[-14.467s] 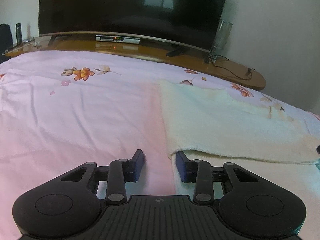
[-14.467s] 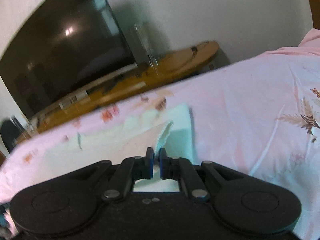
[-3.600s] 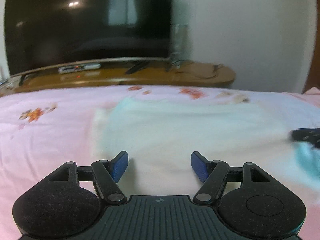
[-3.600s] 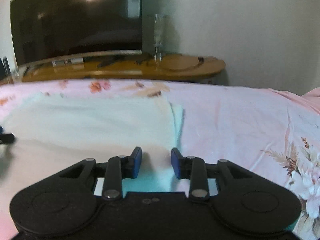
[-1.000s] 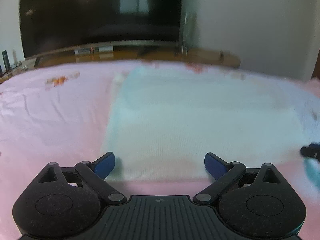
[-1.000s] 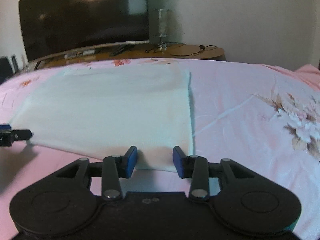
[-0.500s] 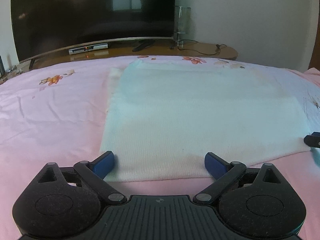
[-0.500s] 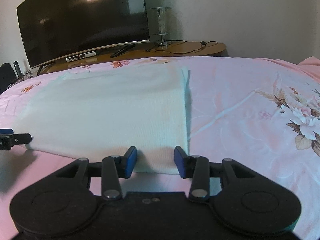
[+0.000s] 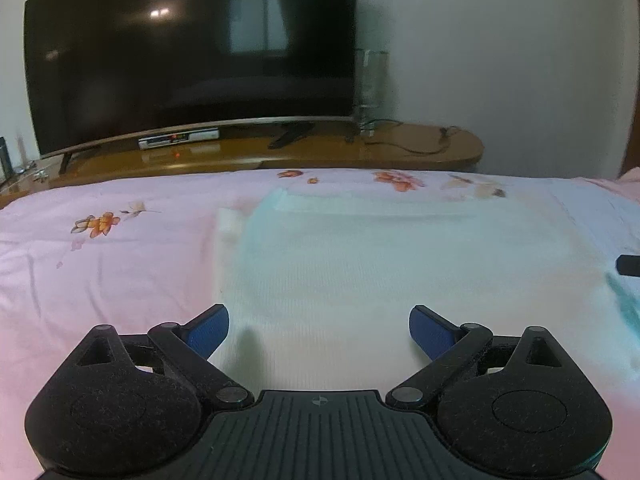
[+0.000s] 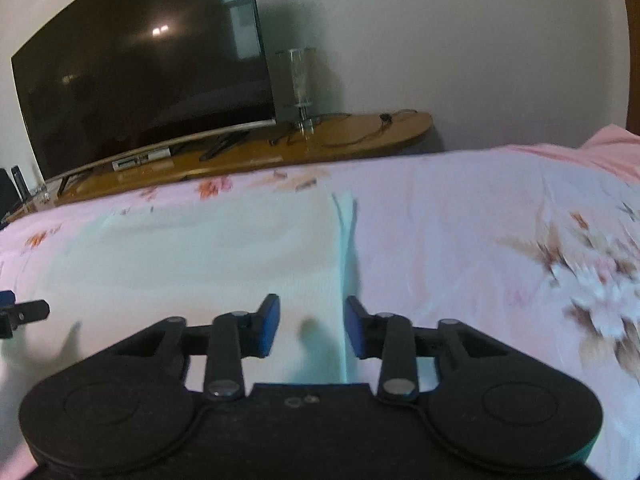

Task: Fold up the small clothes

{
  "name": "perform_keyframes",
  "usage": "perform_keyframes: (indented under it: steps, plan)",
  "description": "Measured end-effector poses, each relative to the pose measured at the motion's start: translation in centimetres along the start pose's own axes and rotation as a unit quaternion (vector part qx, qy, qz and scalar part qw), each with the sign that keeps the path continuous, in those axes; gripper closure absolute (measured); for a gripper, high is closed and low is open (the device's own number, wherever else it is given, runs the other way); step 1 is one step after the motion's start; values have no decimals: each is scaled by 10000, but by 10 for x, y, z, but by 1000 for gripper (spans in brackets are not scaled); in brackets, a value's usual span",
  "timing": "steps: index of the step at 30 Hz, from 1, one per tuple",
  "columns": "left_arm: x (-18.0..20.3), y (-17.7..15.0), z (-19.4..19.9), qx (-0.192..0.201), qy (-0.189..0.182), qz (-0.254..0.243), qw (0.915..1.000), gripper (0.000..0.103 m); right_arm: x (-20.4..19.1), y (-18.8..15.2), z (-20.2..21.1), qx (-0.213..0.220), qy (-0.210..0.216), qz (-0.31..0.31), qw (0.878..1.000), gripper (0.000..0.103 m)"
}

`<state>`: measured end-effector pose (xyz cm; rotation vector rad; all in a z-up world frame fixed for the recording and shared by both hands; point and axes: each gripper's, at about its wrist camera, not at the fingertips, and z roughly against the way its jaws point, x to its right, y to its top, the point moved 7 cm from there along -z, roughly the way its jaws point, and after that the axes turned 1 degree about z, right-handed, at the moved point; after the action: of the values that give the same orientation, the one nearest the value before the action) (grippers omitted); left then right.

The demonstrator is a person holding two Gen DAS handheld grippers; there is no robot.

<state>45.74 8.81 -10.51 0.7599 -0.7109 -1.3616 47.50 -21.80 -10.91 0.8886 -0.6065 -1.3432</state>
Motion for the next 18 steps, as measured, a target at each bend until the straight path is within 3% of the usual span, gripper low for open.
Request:
perform_keyframes:
  steps: [2,5,7,12,15,18]
  plan:
    - [-2,1,-11,-109,35,28,9999,7,-1,7,-15,-60,-32,52,10000,82]
    - [-9,-15,-33,-724,215,93,9971,7,-1,0,-41,-404,-89,107,9991,85]
    - [-20,-21,-31,-583,20,537,9969,7,2,-5,-50,-467,-130,132,9987,84]
    - [-31,-22,-11,-329,124,624,9974,7,1,0,-31,-263,-33,206,9994,82]
    - [-37,-17,-6,-129,174,671,9975,31,6,-6,-16,-184,-19,107,9998,78]
    - [-43,-19,-15,-378,235,815,9957,32,11,-13,-6,-143,-14,7,9999,78]
